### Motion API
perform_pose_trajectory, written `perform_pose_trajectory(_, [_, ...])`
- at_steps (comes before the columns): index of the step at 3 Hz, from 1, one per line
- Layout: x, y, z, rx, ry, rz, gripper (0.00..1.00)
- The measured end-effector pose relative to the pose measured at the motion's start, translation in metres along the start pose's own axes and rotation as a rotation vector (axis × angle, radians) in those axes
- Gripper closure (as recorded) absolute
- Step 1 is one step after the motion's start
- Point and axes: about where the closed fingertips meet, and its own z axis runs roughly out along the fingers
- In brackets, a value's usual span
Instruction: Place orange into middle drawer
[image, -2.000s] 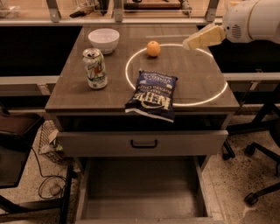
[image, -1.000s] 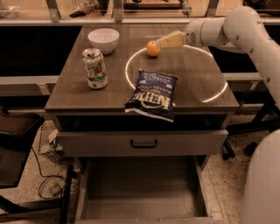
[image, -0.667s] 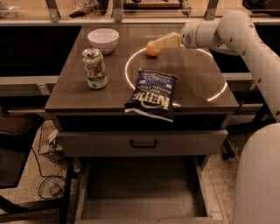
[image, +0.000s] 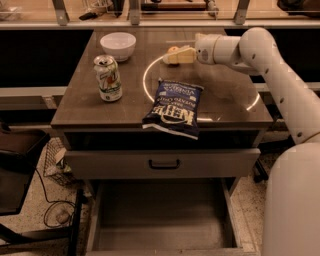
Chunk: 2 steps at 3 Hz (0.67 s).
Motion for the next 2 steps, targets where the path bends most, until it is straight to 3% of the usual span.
perform_pose_trajectory(1, [0.004, 0.009, 0.013, -0.039, -0.025, -0.003, 0.00])
perform_pose_trajectory(2, [0.015, 0.011, 0.028, -0.073, 0.006, -0.009, 0.00])
